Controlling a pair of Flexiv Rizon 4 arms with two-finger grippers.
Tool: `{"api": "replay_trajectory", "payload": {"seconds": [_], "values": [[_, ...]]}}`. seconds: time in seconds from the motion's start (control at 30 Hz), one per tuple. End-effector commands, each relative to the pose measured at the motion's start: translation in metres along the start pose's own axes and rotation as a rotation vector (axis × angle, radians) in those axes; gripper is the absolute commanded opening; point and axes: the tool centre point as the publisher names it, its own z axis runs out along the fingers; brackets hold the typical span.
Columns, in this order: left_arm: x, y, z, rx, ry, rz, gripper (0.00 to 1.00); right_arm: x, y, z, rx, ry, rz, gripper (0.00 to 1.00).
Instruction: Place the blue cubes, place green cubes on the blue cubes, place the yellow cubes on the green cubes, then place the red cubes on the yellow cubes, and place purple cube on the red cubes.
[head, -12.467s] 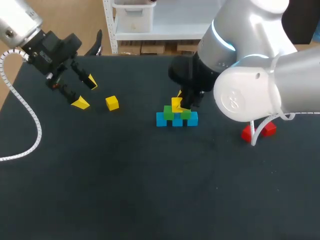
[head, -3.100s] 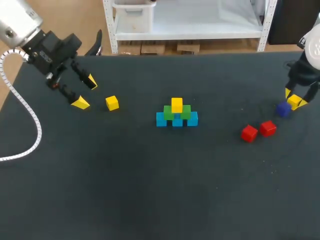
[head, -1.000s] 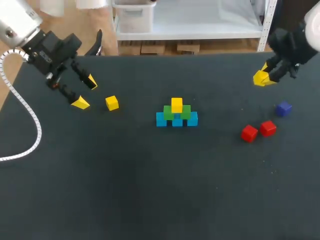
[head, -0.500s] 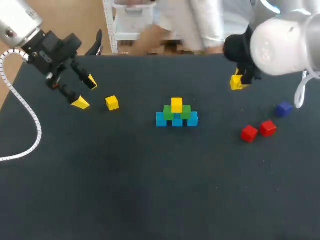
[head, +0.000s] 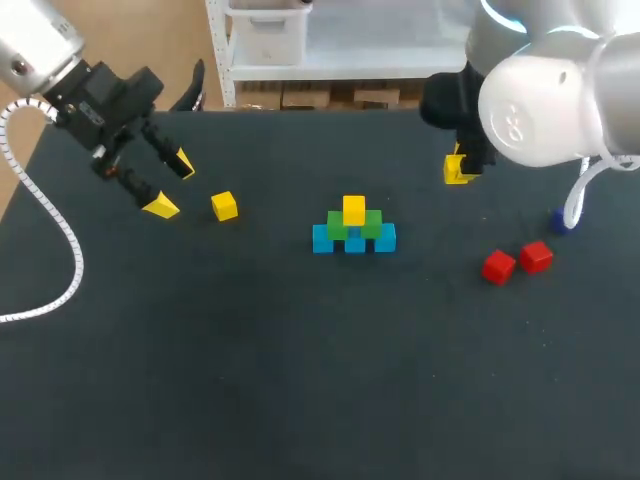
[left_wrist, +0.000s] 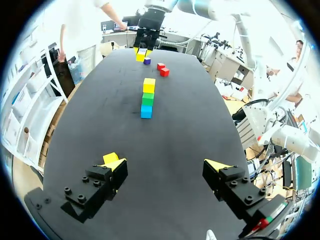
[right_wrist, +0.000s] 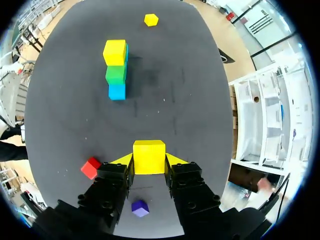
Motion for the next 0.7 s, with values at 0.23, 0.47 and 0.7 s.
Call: {"api": "replay_trajectory", "payload": {"seconds": [0.23, 0.47, 0.7], "values": [[0.001, 0.001, 0.0, 0.001, 0.0, 0.002, 1.0, -0.015, 0.016, -0.005, -0.021, -0.02, 0.025, 0.0], [0.001, 0.001, 0.0, 0.001, 0.0, 0.002, 1.0, -0.031, 0.026, -0.008, -0.025, -0.036, 0.029, 0.0], [0.001, 0.001, 0.0, 0.001, 0.0, 0.002, 1.0, -0.045, 0.035, -0.006, -0.036, -0.039, 0.04, 0.0]]}}
